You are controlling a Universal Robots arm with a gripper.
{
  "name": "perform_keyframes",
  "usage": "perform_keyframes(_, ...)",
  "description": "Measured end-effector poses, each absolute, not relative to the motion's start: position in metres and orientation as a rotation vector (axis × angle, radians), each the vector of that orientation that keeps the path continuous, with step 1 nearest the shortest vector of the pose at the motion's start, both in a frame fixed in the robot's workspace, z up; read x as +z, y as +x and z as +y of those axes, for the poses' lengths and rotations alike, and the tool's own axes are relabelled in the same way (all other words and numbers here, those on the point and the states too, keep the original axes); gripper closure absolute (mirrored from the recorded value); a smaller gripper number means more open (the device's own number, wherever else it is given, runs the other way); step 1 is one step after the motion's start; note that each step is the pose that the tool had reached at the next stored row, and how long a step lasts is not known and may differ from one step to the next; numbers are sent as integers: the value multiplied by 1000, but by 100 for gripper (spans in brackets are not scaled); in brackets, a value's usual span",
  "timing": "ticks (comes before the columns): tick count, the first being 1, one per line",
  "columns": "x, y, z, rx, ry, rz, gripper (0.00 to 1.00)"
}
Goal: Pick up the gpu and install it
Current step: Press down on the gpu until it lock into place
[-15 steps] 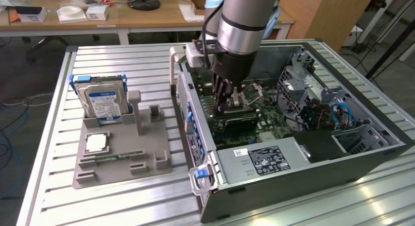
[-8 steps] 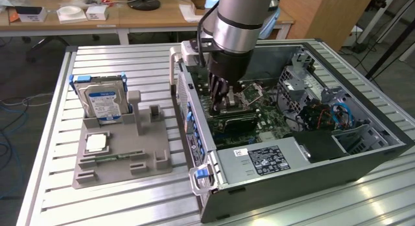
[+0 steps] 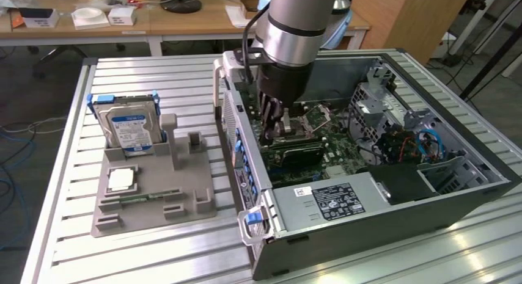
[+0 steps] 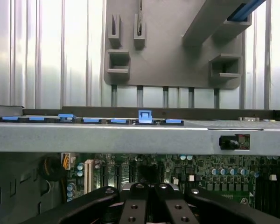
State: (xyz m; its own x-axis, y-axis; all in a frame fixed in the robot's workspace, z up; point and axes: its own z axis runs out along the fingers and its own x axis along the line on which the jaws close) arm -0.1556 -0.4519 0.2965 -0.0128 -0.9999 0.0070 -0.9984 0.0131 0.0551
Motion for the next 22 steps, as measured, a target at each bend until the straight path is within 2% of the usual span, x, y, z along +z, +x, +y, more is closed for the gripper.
perform_keyframes(6,296,-157,-450,-58,2175,-2203,89)
perform_keyframes(10,296,-157,-450,-101,2152,-2184,89)
perform_keyframes(22,296,-159,-450,-103,2151,-2183,89)
